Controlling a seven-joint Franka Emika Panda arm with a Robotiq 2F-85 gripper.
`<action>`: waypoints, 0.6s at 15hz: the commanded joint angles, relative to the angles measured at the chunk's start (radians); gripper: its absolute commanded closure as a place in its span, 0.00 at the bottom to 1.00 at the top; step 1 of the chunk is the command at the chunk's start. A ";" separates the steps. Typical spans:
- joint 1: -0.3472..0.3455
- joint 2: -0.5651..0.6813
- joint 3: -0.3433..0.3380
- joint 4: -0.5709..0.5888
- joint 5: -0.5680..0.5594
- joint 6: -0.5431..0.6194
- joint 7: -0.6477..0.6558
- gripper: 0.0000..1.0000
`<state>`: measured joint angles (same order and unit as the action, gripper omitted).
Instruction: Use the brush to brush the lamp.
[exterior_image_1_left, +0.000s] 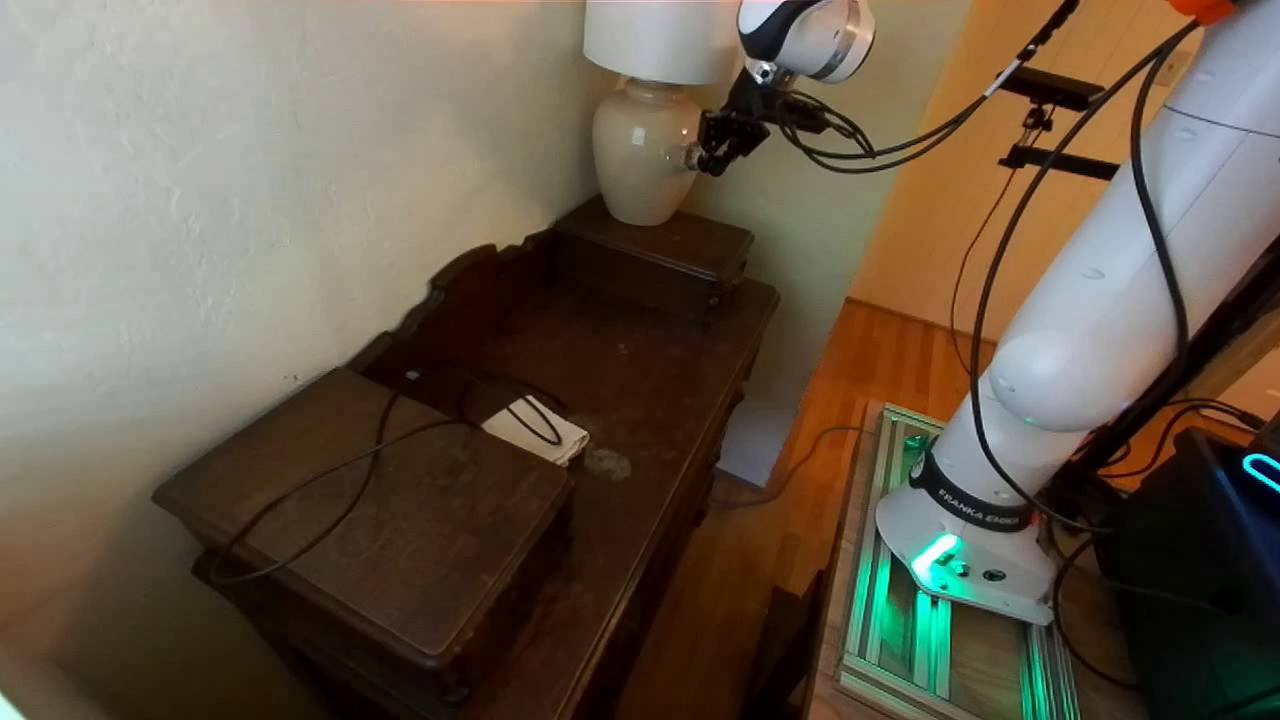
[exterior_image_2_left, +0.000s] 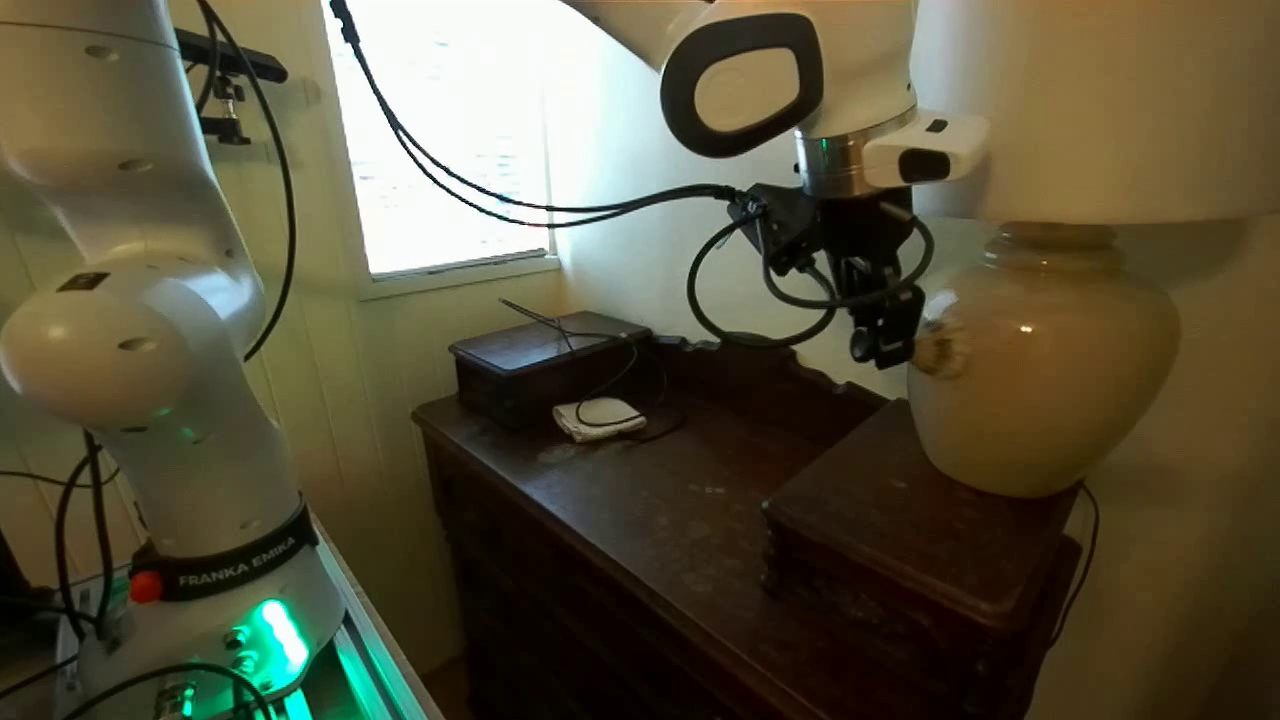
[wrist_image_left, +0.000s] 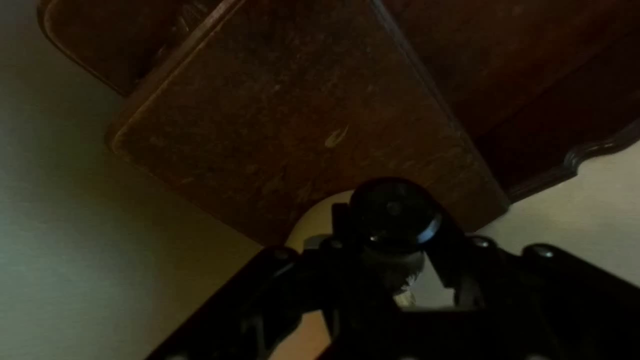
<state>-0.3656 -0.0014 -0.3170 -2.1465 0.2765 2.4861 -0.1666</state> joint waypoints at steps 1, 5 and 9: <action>0.023 0.030 0.002 0.002 -0.011 -0.040 -0.012 0.85; 0.025 0.115 0.002 0.029 -0.020 -0.042 0.008 0.85; -0.001 0.181 0.009 0.069 0.019 -0.092 -0.036 0.85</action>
<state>-0.3413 0.1342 -0.3146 -2.1339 0.2713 2.4545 -0.1680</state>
